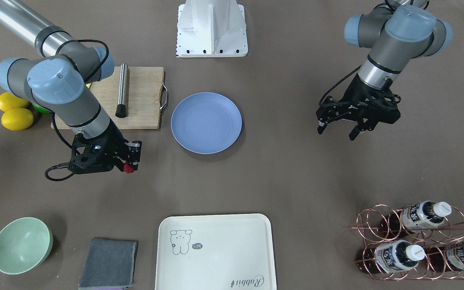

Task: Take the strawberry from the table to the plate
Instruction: 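Carry the strawberry over the blue plate with right gripper while left arm withdraws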

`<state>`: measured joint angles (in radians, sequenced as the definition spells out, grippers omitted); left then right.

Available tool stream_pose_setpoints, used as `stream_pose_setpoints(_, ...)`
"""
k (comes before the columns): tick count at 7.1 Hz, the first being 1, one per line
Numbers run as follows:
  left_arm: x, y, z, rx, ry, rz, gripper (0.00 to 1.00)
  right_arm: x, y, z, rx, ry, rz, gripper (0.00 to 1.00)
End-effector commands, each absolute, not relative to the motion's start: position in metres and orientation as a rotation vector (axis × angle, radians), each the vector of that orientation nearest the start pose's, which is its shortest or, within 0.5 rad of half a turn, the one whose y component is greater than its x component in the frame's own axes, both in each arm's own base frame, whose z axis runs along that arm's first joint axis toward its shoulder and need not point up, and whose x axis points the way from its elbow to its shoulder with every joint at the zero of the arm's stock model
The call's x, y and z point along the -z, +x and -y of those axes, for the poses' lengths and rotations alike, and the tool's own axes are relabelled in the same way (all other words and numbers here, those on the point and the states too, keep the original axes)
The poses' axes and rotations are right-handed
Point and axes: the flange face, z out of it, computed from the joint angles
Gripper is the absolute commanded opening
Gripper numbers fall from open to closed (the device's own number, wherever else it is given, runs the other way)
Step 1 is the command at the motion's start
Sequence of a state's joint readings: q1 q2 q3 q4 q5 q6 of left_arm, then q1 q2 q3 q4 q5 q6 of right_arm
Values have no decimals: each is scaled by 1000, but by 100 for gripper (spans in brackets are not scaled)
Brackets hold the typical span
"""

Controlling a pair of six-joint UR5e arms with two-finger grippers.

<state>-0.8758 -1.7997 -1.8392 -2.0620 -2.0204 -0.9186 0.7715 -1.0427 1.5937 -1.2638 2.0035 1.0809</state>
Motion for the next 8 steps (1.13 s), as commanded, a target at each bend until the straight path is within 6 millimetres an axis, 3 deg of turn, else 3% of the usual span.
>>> stream_pose_setpoints(1, -390, 251, 507, -79, 358, -957, 98, -276, -468, 497, -74, 183, 936, 0)
stream_pose_setpoints(3, -439, 208, 510, -128, 352, -894, 98, -212, -514, 471, -78, 177, 899, 0)
stream_pose_setpoints(4, -462, 182, 513, -149, 356, -870, 98, -197, -537, 449, -98, 170, 907, 0)
stream_pose_setpoints(5, -485, 161, 511, -184, 367, -833, 98, -188, -554, 430, -85, 172, 914, 0)
stream_pose_setpoints(6, -497, 151, 514, -180, 364, -818, 98, -189, -571, 411, -67, 182, 904, 0)
stream_pose_setpoints(8, -509, 148, 516, -167, 345, -807, 98, -194, -591, 397, -51, 190, 884, 0)
